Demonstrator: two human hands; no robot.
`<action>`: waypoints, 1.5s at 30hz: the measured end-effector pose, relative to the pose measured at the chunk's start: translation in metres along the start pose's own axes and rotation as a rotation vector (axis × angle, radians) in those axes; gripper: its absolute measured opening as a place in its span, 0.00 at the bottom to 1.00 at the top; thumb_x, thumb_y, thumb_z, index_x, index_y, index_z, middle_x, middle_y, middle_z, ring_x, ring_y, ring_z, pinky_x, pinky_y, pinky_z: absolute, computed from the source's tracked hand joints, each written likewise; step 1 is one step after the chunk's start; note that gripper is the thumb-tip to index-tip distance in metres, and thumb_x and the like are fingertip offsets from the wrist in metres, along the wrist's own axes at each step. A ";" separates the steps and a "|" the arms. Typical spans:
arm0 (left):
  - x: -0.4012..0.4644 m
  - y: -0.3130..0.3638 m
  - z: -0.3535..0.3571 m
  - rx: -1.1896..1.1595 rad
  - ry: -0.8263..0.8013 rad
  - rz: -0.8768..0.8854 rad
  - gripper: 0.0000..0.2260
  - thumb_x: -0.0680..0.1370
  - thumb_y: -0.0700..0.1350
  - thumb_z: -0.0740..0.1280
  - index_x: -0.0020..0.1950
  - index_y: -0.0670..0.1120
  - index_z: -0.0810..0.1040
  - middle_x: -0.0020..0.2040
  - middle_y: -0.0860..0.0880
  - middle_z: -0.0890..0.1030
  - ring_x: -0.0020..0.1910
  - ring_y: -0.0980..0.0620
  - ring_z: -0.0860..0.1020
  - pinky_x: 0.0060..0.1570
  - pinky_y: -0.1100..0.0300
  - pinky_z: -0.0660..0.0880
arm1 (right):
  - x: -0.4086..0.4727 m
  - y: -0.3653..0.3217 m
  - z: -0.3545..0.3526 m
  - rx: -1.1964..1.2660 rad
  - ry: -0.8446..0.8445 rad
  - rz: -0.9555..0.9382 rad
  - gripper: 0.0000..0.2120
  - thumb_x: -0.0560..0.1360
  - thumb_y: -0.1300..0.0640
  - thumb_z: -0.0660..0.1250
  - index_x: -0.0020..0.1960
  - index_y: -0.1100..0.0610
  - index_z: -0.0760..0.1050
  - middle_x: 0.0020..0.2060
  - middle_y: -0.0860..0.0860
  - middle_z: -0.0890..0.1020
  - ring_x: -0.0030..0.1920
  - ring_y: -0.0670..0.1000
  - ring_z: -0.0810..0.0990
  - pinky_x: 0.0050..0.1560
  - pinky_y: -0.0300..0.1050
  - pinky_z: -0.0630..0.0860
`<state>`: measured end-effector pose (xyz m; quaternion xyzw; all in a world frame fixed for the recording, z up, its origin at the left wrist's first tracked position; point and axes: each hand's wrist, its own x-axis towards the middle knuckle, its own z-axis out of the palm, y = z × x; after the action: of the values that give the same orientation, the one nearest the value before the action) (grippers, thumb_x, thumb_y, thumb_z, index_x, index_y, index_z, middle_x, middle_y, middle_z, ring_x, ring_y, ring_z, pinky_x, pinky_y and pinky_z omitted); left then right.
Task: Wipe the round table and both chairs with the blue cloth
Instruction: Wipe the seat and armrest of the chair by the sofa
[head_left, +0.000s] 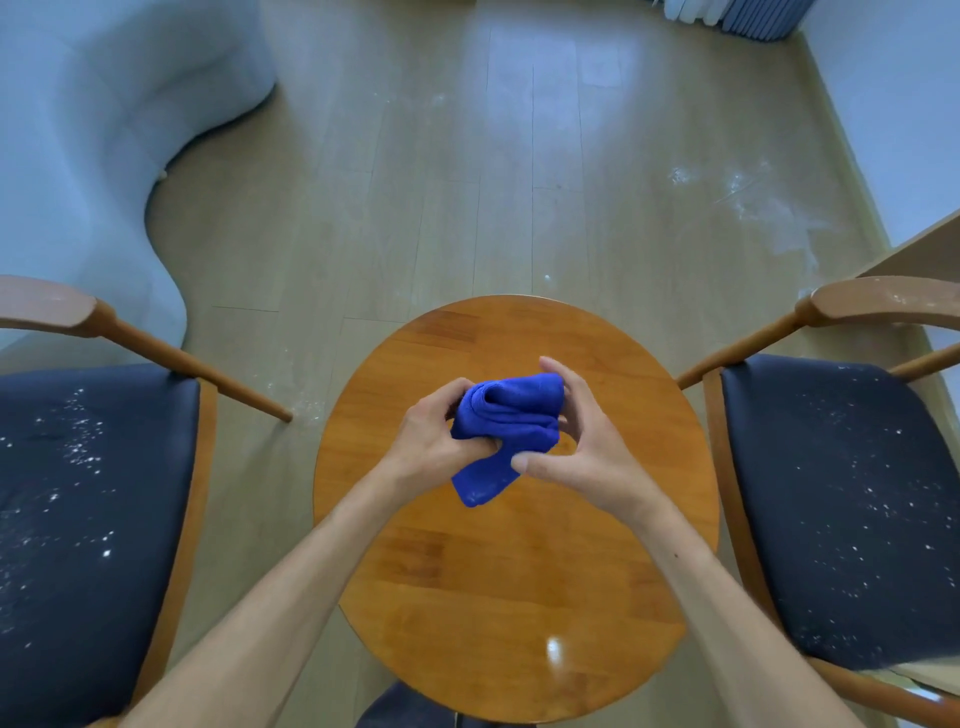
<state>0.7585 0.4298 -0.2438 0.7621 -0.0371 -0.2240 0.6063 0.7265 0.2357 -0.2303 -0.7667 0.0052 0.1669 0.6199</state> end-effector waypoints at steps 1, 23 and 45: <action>-0.003 0.005 -0.002 -0.056 0.015 -0.010 0.14 0.67 0.41 0.71 0.51 0.46 0.77 0.47 0.44 0.81 0.47 0.44 0.78 0.50 0.47 0.77 | -0.001 -0.001 0.002 0.010 -0.042 0.017 0.38 0.64 0.63 0.76 0.69 0.48 0.65 0.60 0.45 0.77 0.60 0.47 0.76 0.60 0.42 0.74; -0.259 0.139 -0.116 -0.461 0.602 0.150 0.24 0.67 0.41 0.74 0.61 0.45 0.73 0.56 0.39 0.80 0.57 0.42 0.78 0.60 0.43 0.74 | -0.085 -0.208 0.148 -0.125 -0.521 -0.389 0.31 0.70 0.68 0.73 0.60 0.39 0.68 0.43 0.50 0.82 0.40 0.54 0.82 0.39 0.47 0.79; -0.579 -0.005 -0.389 -0.187 0.902 0.019 0.19 0.73 0.43 0.74 0.61 0.54 0.72 0.55 0.52 0.80 0.54 0.53 0.80 0.53 0.54 0.80 | -0.145 -0.270 0.565 -0.375 -0.799 -0.528 0.30 0.73 0.59 0.69 0.69 0.43 0.60 0.55 0.37 0.77 0.56 0.47 0.79 0.52 0.46 0.80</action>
<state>0.3886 0.9747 -0.0131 0.7252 0.2439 0.1336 0.6299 0.5066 0.8069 -0.0357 -0.7161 -0.4560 0.2827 0.4465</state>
